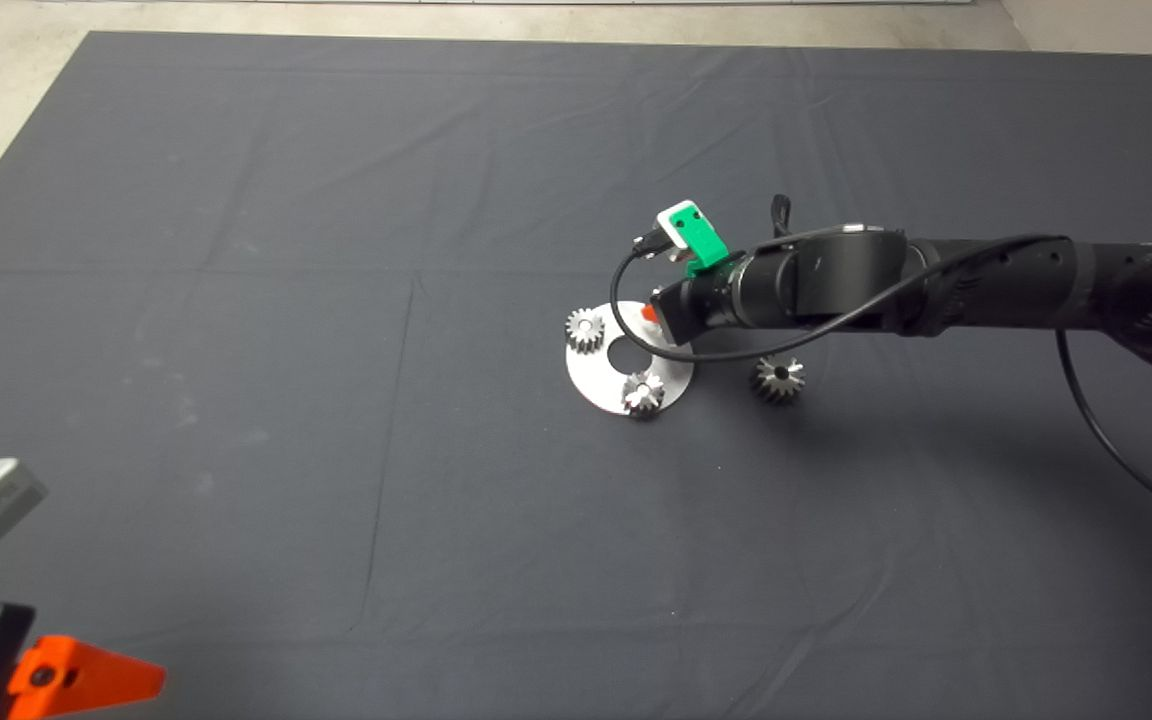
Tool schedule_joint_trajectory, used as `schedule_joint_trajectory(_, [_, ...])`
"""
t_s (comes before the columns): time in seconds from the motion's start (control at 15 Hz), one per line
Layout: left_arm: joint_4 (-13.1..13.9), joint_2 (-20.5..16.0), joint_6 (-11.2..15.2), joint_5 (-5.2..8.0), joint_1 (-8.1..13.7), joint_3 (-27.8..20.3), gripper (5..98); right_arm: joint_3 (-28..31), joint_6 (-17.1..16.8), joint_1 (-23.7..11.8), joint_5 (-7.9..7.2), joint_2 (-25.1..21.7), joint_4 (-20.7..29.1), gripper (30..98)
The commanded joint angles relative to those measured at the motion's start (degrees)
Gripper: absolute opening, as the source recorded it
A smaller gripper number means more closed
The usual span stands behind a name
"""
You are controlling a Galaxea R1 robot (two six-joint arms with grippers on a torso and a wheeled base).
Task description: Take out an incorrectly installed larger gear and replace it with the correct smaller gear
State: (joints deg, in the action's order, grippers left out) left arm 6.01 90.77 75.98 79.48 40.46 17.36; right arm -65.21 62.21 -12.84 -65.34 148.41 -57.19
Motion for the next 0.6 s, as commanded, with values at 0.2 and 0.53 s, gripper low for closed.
schedule_joint_trajectory(0.2, [0.76, 0.07, 0.04, 0.17, -0.20, -0.85, 98.1, 2.79, -0.16, -0.88, -0.58, -0.79, -1.17, 42.4])
schedule_joint_trajectory(0.53, [0.76, 0.16, 0.04, 0.23, -0.20, -0.85, 98.1, 5.81, -0.16, -0.79, -2.86, -1.58, -1.26, 42.4])
